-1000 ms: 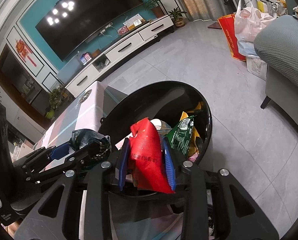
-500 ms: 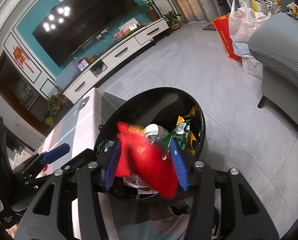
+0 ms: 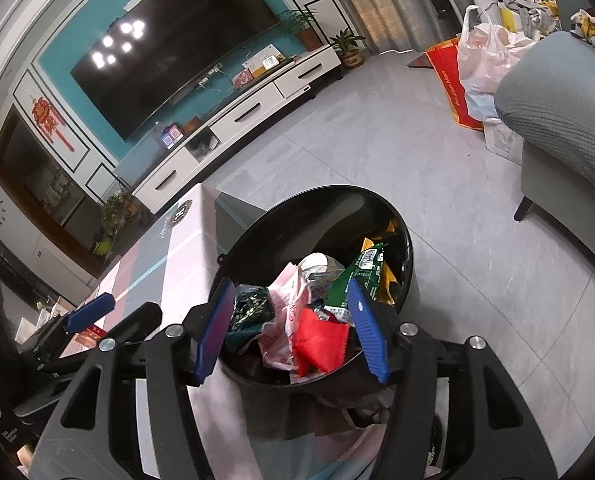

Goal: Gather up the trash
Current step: 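Open both tools to drop the bags into the bin, then move both tools back over the red box and white box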

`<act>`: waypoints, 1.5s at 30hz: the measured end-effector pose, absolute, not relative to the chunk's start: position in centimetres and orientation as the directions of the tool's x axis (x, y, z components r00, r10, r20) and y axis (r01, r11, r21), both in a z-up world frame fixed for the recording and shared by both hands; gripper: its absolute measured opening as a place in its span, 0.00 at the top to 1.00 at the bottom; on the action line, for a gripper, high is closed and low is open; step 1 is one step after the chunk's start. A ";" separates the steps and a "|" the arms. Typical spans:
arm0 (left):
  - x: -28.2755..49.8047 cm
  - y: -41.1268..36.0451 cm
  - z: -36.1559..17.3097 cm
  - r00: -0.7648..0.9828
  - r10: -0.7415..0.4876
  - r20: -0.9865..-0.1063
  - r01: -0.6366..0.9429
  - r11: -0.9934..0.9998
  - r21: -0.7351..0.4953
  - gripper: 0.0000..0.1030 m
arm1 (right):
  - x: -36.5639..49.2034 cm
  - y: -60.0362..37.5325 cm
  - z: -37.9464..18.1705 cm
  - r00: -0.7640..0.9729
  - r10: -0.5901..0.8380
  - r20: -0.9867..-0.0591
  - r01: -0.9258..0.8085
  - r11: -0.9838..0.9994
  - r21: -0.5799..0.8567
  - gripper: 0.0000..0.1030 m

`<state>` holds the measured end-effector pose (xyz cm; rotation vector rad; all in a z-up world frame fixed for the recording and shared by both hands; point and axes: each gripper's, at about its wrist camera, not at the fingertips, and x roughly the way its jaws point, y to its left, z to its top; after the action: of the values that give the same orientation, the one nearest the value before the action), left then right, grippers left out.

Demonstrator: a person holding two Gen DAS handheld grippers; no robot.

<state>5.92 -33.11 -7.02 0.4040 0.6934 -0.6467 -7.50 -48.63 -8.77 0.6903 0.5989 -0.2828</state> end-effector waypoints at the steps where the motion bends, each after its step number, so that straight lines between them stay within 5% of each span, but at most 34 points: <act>1: 5.7 -32.6 -6.7 0.594 -0.410 -0.692 0.662 0.738 0.131 0.14 | -7.7 -48.4 -8.6 0.797 -0.047 -0.602 0.430 0.745 0.510 0.42; 12: 5.2 -25.5 -5.5 0.637 -0.346 -0.689 0.566 0.816 0.113 0.04 | -7.4 -43.6 -6.8 0.770 -0.003 -0.638 0.379 0.806 0.454 0.21; 45: 8.8 -2.2 -8.4 0.638 -0.166 -0.752 0.146 0.985 -0.094 0.03 | -0.8 -26.9 -4.4 0.673 0.136 -0.727 0.120 0.950 0.289 0.17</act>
<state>8.76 -2.15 -8.43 -0.0252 0.8605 -0.1777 -0.82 -26.92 -4.45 0.3275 0.8361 0.0091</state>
